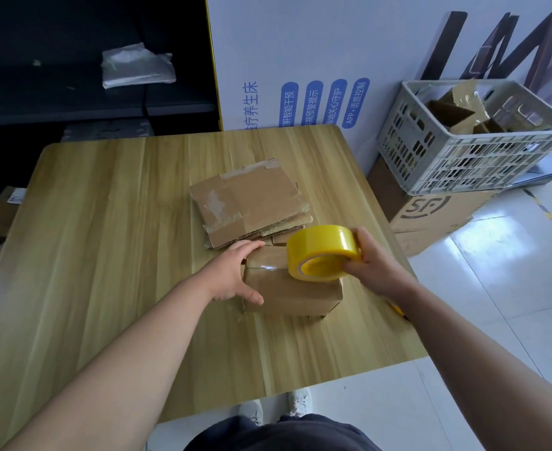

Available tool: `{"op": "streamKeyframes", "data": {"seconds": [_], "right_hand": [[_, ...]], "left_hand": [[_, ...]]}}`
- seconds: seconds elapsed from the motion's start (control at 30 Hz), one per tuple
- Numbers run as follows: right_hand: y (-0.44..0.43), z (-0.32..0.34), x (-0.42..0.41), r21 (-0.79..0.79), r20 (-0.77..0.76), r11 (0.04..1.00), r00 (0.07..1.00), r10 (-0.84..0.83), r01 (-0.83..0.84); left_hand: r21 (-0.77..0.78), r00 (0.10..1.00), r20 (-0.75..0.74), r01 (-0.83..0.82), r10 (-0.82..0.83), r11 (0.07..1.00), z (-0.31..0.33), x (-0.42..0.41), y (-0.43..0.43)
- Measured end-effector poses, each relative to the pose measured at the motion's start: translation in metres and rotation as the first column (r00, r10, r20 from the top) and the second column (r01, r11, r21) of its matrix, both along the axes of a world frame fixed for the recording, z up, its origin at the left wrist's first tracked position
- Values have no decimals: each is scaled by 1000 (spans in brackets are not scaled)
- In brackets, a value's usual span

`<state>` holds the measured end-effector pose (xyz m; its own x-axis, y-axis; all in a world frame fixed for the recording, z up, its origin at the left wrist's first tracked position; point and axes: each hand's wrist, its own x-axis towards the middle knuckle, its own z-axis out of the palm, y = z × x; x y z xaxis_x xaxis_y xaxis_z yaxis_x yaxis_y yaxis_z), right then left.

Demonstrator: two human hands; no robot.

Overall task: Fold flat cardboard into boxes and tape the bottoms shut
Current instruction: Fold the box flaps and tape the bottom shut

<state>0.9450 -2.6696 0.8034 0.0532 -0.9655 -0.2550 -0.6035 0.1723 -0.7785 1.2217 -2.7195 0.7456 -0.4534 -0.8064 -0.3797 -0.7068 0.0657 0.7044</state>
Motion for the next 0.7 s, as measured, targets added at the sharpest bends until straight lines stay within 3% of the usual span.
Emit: {"op": "streamKeyframes", "data": {"seconds": [0.17,0.37,0.7], "right_hand": [[6,17,-27,-48,-102,998,993,-55,51],[11,8,-60,-61,-355,998,935,3,-26],[22,-45,-71,-6,-434,1000,900,-30,30]], "left_hand": [[-26,999,36,-9,10,1000,-2,3,1],[-42,999,50,10,-8,999,-2,3,1],[-37,996,82,34,-31,999,0,2,1]]}}
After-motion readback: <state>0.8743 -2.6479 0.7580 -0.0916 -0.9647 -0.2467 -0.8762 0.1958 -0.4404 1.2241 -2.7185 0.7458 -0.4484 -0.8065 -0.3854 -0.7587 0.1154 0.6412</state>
